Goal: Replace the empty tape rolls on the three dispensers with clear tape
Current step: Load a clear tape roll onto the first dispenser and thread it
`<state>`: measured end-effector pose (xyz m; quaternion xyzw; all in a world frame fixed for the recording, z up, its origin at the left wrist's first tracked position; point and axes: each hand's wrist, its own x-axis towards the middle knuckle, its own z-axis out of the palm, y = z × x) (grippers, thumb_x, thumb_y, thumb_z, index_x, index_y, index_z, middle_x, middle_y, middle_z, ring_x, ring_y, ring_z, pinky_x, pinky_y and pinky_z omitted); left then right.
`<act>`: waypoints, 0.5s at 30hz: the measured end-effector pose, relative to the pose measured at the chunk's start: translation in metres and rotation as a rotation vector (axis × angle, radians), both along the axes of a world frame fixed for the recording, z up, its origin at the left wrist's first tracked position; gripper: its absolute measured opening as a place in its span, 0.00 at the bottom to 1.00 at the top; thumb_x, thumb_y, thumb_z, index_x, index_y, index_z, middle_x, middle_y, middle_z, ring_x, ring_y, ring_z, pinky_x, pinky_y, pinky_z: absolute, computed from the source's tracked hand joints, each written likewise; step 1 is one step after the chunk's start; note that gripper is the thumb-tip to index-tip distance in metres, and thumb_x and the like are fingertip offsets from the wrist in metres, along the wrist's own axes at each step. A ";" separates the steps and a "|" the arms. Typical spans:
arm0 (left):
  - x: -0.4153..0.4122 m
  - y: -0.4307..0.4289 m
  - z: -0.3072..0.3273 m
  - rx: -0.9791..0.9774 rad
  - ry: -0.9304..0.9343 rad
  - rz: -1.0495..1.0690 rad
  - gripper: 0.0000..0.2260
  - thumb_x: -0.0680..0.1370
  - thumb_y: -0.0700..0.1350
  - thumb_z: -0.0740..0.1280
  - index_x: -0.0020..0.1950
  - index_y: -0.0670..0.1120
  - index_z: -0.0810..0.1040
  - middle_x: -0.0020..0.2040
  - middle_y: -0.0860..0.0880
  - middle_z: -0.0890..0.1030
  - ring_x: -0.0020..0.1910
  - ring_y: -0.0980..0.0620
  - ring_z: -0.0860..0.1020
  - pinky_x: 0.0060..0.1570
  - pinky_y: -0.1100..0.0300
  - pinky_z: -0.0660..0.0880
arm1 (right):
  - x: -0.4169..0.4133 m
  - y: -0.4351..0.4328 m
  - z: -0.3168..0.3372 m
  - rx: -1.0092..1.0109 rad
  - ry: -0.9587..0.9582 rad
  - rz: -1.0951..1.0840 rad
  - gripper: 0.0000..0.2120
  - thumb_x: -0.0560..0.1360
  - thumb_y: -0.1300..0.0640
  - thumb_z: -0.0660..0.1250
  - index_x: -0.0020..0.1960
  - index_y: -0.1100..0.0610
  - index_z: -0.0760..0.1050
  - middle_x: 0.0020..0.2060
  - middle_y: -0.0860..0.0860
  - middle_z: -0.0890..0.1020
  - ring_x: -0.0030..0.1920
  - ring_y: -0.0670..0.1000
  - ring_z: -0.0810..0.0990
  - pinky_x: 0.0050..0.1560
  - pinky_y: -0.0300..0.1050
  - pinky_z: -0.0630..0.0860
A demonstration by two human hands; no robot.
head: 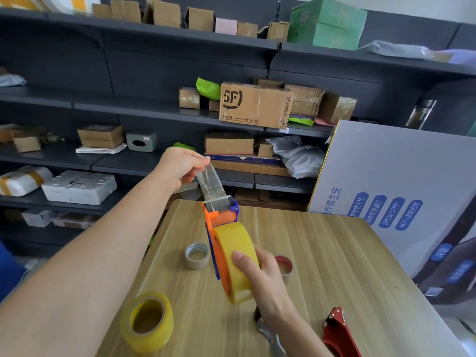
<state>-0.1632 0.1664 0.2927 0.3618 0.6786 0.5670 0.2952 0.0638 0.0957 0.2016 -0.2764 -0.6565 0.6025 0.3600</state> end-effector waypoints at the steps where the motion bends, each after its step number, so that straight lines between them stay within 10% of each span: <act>1: -0.001 0.001 0.002 0.000 0.005 0.002 0.03 0.73 0.41 0.73 0.40 0.44 0.81 0.38 0.45 0.79 0.31 0.54 0.71 0.32 0.62 0.72 | 0.001 -0.001 0.001 0.009 0.007 0.016 0.09 0.63 0.40 0.66 0.33 0.44 0.78 0.29 0.45 0.74 0.32 0.45 0.72 0.34 0.36 0.70; 6: -0.005 0.003 0.007 -0.003 -0.032 0.047 0.03 0.74 0.41 0.72 0.42 0.43 0.80 0.39 0.46 0.78 0.32 0.54 0.72 0.32 0.62 0.72 | 0.013 -0.003 0.012 -0.025 0.024 0.154 0.08 0.64 0.51 0.66 0.34 0.39 0.82 0.28 0.40 0.80 0.31 0.38 0.76 0.35 0.31 0.71; 15: -0.001 0.004 -0.005 -0.018 -0.093 0.038 0.03 0.73 0.43 0.73 0.45 0.45 0.81 0.39 0.48 0.78 0.33 0.54 0.72 0.33 0.61 0.73 | 0.013 -0.007 0.011 -0.158 -0.025 0.131 0.12 0.62 0.43 0.70 0.34 0.51 0.81 0.28 0.43 0.80 0.33 0.41 0.77 0.41 0.40 0.73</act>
